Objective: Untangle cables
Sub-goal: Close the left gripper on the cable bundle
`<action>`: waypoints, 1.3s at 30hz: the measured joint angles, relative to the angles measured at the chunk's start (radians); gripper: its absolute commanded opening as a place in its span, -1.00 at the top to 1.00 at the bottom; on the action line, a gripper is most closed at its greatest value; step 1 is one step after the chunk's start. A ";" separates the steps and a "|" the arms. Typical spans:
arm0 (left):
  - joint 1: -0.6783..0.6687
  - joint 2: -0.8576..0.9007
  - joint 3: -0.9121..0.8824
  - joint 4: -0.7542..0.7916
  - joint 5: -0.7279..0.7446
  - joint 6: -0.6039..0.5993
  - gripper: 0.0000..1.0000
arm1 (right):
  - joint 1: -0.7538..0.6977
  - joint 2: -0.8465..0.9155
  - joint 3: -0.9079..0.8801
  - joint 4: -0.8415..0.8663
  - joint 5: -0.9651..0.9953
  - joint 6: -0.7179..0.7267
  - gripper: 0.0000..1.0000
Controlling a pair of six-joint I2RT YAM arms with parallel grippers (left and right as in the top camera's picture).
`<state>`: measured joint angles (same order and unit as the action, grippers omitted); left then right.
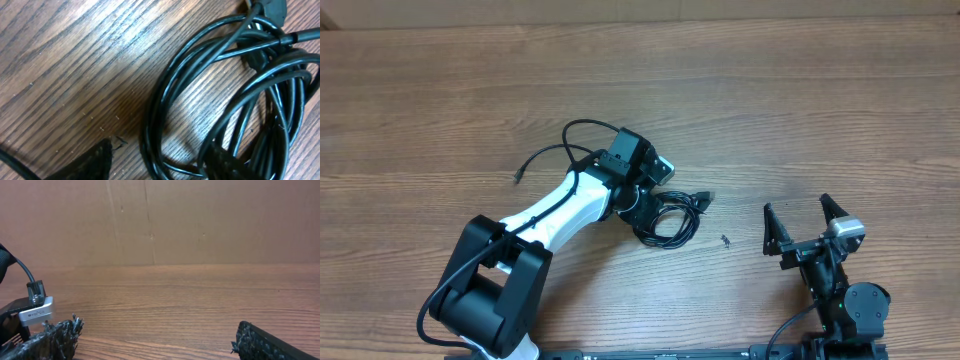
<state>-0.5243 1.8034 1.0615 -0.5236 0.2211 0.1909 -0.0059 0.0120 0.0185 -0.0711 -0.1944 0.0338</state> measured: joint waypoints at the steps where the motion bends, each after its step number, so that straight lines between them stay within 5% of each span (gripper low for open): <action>1: 0.000 0.000 0.000 0.000 0.000 0.000 -0.06 | 0.000 0.000 0.000 0.000 0.000 0.000 -1.00; 25: 0.000 0.000 0.000 0.000 0.007 0.000 0.90 | 0.000 0.000 0.000 0.000 0.000 0.000 -1.00; 39: 0.000 0.000 0.000 0.000 0.007 0.000 0.91 | 0.000 0.000 0.000 0.000 0.000 0.000 -1.00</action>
<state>-0.5243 1.8034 1.0615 -0.5236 0.2279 0.1909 -0.0059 0.0120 0.0185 -0.0711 -0.1944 0.0338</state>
